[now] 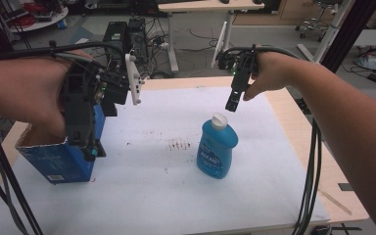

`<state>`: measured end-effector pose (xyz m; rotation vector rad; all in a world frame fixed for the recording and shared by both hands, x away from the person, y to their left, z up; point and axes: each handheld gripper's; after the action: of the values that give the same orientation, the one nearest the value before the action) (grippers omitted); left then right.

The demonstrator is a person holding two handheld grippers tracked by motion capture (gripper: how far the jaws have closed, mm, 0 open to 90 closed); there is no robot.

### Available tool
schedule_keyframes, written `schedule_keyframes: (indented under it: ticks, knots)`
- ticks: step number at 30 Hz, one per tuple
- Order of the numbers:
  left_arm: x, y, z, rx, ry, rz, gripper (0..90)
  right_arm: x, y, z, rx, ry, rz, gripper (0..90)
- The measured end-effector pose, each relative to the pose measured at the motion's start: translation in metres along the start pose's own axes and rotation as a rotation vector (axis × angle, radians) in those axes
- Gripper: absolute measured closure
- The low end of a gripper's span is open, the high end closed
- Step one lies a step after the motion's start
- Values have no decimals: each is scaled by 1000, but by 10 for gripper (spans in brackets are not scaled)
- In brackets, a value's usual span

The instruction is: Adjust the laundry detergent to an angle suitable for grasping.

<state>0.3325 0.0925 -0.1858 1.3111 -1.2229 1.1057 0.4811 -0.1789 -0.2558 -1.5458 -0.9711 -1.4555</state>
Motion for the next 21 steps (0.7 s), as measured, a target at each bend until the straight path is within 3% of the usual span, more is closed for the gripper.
schedule_keyframes:
  ticks: [9, 21]
  knots:
    - [1, 3, 3, 5, -4, 6, 41, 11, 2, -8, -10, 23, -6, 29]
    - [1, 3, 3, 10, 1, 2, 41, 12, 3, -10, -8, 35, -5, 29]
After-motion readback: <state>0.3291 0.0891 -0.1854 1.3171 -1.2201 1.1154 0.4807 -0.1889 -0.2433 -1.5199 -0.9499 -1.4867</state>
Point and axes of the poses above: each handheld gripper's, and its own axes: x roughly backward along the jaws, z roughly out of its top, y roughly to its right, and after that the axes turned 7 degrees about -y, right-handed
